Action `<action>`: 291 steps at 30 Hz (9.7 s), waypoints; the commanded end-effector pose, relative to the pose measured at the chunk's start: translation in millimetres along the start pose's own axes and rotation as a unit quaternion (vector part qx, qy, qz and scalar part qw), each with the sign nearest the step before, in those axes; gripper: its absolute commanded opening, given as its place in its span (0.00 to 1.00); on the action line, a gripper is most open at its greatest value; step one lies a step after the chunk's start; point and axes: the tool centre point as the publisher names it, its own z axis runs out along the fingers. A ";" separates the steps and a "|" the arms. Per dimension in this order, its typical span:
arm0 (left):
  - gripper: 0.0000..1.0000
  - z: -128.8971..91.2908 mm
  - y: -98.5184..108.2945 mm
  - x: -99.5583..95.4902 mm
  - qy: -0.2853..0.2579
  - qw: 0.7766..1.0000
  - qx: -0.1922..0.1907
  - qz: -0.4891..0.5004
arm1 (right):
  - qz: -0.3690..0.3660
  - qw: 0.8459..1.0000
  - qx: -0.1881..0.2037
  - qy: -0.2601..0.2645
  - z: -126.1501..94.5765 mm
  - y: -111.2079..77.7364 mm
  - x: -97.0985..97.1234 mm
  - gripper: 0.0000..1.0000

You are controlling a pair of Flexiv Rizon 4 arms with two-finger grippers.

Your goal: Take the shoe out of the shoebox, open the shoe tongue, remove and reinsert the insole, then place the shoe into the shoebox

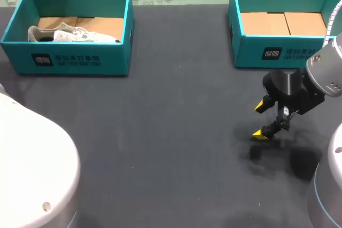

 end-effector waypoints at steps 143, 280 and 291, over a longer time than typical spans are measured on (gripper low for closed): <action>0.85 156.7 11.1 -68.0 -0.003 0.881 -0.054 0.470 | 0.000 1.000 0.000 -0.001 0.0 -0.3 1.4 1.00; 0.28 228.6 -62.1 40.3 0.005 0.892 -0.018 0.451 | 0.000 1.000 0.000 -0.001 0.0 -0.3 1.4 1.00; 0.00 228.5 -53.6 44.7 0.012 0.894 -0.027 0.447 | 0.000 1.000 0.000 -0.001 0.0 -0.3 1.4 1.00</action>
